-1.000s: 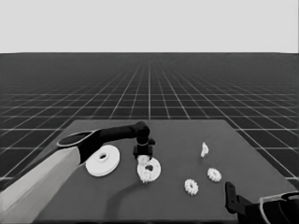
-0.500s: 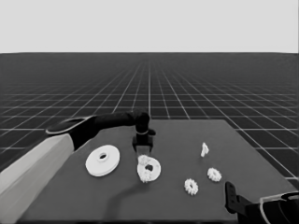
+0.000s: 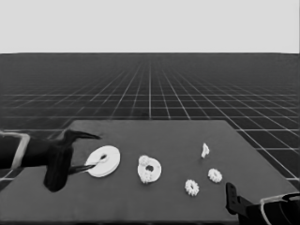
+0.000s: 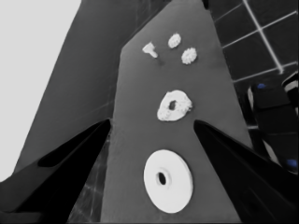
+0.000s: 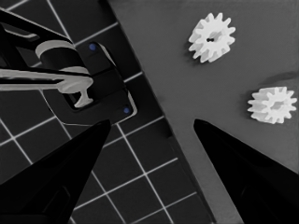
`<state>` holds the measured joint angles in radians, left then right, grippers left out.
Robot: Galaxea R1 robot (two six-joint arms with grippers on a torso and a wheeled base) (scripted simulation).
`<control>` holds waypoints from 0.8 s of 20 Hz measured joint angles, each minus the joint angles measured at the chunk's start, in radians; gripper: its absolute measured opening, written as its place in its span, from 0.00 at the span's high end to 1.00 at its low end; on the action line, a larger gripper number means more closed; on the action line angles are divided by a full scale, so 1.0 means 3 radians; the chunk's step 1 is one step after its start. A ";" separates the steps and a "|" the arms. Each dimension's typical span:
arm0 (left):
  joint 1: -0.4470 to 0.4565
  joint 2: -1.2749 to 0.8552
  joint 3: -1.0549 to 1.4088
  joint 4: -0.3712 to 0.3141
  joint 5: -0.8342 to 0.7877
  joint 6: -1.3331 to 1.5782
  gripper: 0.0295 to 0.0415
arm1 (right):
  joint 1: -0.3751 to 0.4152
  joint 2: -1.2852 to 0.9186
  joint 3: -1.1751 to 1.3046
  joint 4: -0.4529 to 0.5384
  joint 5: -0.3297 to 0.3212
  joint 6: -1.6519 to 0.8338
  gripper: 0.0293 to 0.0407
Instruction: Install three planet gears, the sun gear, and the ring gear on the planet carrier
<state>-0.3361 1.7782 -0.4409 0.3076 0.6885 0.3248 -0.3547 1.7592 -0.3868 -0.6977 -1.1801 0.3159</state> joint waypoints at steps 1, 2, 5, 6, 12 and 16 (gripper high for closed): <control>-0.0008 -0.0033 0.0032 0.0003 -0.0017 0.0036 0.25 | 0.0000 0.0000 0.0000 0.0000 0.0000 0.0000 0.19; -0.0013 -0.0052 0.0051 0.0005 -0.0026 0.0057 0.25 | 0.0000 0.0000 0.0000 0.0000 0.0000 0.0000 0.19; -0.0019 -0.0073 0.0072 0.0008 -0.0038 0.0081 0.25 | 0.1133 0.0875 -0.1977 0.1589 -0.0672 0.1715 0.16; -0.0019 -0.0075 0.0074 0.0008 -0.0039 0.0083 0.25 | 0.1153 0.1035 -0.2314 0.1676 -0.0766 0.1840 0.18; -0.0020 -0.0078 0.0077 0.0008 -0.0040 0.0086 0.25 | 0.1164 0.1296 -0.2850 0.1788 -0.0897 0.1977 0.19; -0.0020 -0.0078 0.0077 0.0008 -0.0040 0.0087 0.25 | 0.0523 0.1503 -0.3245 0.1319 -0.0469 0.1893 0.19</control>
<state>-0.3422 1.7549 -0.4178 0.3101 0.6764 0.3508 -0.1978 2.2100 -1.3604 -0.3021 -1.3207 0.8838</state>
